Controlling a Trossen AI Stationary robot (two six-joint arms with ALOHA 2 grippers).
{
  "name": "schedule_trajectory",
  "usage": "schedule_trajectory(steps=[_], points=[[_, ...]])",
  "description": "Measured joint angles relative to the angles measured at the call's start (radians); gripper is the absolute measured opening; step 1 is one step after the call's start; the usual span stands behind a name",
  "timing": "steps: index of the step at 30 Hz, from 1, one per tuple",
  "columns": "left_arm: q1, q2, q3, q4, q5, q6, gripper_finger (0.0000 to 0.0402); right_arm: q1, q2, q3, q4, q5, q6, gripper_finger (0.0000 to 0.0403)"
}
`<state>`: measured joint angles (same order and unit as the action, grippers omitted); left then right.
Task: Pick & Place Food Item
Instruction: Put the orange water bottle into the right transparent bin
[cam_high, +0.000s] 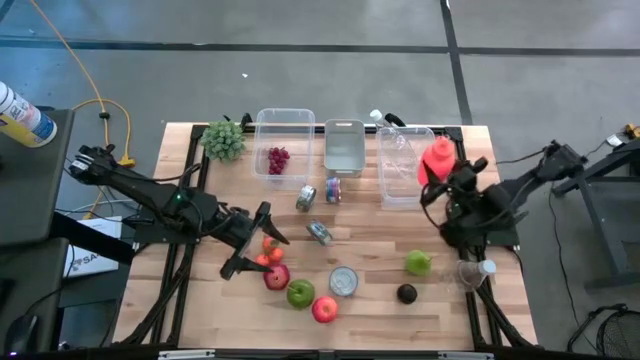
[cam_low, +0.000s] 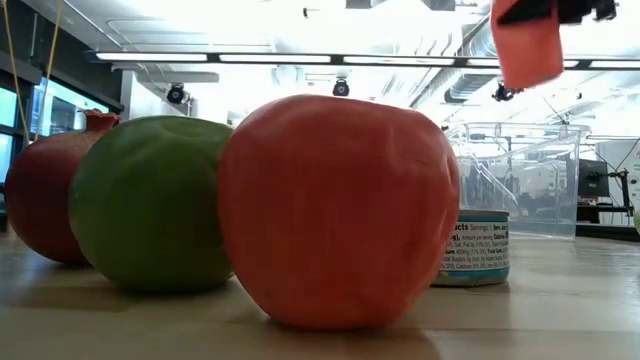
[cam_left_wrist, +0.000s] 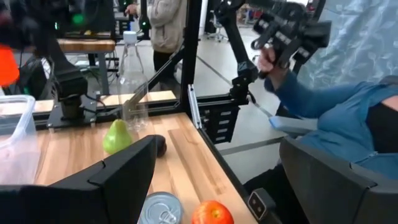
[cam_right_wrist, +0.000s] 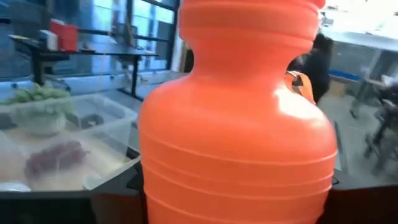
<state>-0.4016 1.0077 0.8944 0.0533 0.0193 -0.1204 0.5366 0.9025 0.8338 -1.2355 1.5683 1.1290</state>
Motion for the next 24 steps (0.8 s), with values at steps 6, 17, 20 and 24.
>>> schedule_trajectory(steps=[6, 17, 20, 24], points=[[0.000, 0.000, 0.000, -0.010, -0.005, 0.012, 0.0331, -0.037, 0.042, -0.085, 0.204, 0.005, -0.036, 0.0215], [-0.001, 0.006, 0.000, -0.034, -0.006, 0.018, 0.0331, -0.263, 0.271, -0.111, 0.532, -0.079, -0.112, 0.0215], [-0.009, 0.012, 0.000, -0.035, -0.007, 0.018, 0.0331, -0.326, 0.324, -0.111, 0.627, -0.139, -0.174, 0.0215], [-0.010, 0.016, 0.000, -0.034, -0.006, 0.018, 0.0331, -0.380, 0.377, -0.111, 0.742, -0.166, -0.305, 0.0215]])
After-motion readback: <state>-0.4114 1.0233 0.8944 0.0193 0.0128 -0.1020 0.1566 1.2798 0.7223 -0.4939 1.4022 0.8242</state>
